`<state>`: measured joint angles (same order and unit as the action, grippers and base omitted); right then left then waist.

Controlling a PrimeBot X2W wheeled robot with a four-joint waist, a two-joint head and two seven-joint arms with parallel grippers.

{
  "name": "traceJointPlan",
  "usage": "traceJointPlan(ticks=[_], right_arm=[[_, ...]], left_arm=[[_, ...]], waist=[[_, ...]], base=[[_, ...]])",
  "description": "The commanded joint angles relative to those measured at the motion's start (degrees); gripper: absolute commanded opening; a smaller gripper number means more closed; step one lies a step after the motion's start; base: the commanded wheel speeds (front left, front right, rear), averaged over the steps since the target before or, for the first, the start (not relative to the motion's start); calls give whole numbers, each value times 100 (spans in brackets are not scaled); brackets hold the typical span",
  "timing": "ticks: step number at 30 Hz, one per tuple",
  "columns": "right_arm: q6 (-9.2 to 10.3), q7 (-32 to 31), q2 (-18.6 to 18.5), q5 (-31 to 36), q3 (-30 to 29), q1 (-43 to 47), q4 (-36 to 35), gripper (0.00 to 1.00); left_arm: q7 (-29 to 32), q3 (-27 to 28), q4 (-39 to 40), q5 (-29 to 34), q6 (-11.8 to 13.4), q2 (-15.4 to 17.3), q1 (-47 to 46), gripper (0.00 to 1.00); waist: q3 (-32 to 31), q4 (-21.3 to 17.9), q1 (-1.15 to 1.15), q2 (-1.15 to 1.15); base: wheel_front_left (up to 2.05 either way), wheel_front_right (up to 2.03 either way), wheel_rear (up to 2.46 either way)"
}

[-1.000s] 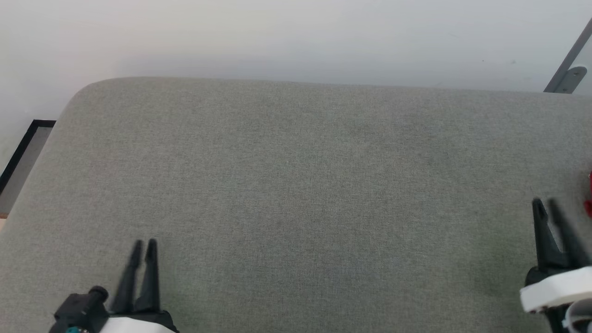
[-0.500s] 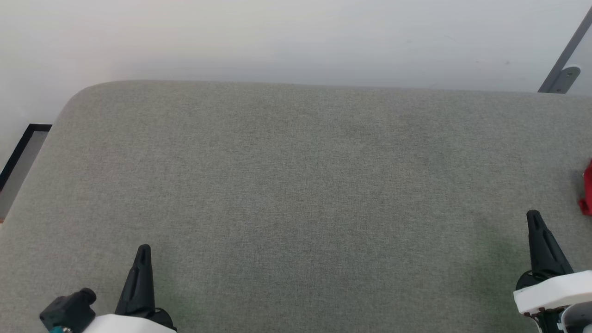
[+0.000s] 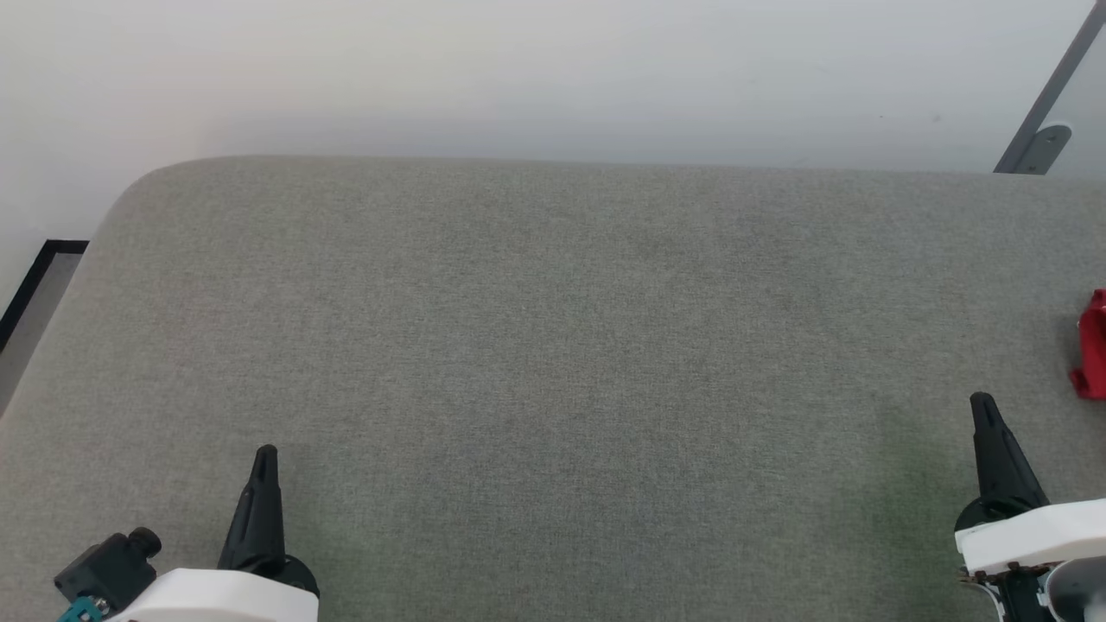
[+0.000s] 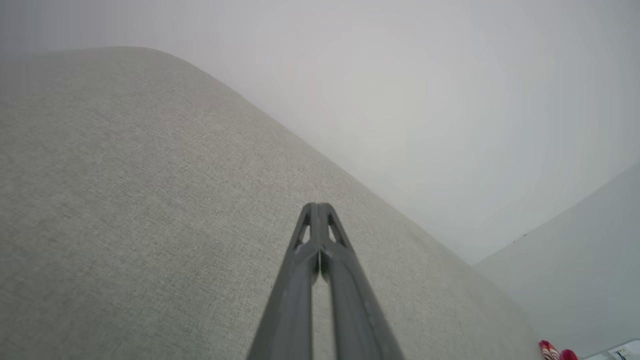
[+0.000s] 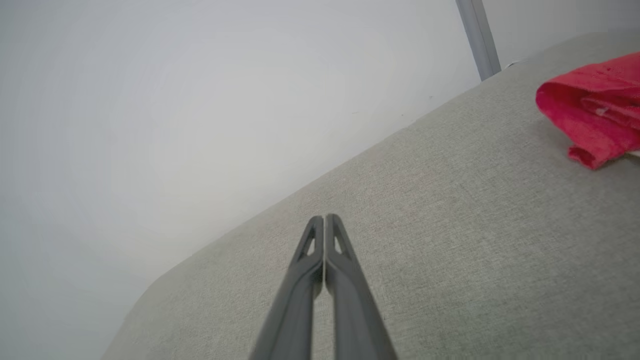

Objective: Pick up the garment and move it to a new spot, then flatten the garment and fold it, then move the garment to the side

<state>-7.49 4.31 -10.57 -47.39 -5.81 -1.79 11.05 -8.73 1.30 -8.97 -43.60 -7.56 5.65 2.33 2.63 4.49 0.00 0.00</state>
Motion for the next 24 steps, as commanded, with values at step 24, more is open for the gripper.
traceJointPlan(ticks=[24], right_arm=[[0, -383, 243, -1568, -48, -262, 49, 0]], left_arm=[[453, 104, -116, -1786, 6, 2, -389, 0]], waist=[[-60, -111, 0, 0]], base=[[0, 0, 0]])
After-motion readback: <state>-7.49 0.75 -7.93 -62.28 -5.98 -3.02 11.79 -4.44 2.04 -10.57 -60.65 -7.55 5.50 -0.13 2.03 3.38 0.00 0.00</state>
